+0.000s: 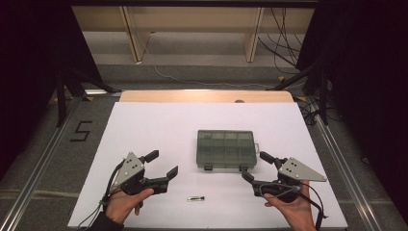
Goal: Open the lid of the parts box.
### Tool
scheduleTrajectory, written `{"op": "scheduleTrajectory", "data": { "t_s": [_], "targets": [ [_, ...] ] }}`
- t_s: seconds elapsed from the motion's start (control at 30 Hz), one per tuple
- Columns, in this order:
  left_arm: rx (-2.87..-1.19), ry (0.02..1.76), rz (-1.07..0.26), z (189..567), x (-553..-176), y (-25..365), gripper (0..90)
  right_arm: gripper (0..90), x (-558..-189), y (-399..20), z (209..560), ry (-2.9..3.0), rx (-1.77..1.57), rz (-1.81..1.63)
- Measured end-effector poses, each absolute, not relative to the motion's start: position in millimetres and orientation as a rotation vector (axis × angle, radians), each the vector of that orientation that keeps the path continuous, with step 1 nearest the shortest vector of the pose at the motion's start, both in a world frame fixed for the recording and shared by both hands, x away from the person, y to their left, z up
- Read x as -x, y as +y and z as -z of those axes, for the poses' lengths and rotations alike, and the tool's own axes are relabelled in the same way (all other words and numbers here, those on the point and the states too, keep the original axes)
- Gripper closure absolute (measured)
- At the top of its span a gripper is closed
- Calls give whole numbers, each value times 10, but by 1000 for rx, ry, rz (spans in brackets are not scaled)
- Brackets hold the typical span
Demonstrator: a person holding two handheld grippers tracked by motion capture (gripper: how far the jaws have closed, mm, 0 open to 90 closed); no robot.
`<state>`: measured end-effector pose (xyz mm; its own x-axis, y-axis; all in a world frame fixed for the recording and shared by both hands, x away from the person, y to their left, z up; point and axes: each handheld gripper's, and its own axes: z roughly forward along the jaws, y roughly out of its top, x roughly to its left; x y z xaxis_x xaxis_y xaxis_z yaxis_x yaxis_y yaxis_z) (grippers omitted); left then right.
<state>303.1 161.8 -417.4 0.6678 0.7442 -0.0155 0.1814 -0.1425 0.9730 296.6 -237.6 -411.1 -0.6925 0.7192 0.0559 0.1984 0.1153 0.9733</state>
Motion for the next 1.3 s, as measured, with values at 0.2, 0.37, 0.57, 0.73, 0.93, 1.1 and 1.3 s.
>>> {"op": "scheduleTrajectory", "data": {
  "t_s": [0.2, 0.37, 0.57, 0.73, 0.93, 1.1, 1.3],
  "targets": [
    [-1630, 803, -532, 4188, -3010, 1572, 155, 157, -2970, -2395, 4103, 1988, -890, -1584],
    [-1637, 799, -535, 4191, -3027, 1561, 156, 157, -2999, -2440, 4094, 1976, -889, -1579],
    [-1648, 811, -541, 4200, -3102, 1553, 168, 158, -3072, -2531, 4067, 1977, -873, -1540],
    [-1651, 834, -539, 4218, -3173, 1537, 165, 161, -3182, -2665, 4056, 1973, -881, -1491],
    [-1672, 832, -553, 4224, -3229, 1511, 171, 167, -3262, -2752, 4056, 1970, -877, -1468],
    [-1680, 843, -545, 4241, -3279, 1486, 195, 179, -3337, -2807, 4077, 1997, -898, -1415],
    [-1699, 839, -554, 4280, -3375, 1444, 203, 194, -3413, -2853, 4105, 2028, -903, -1374]
  ]
}}
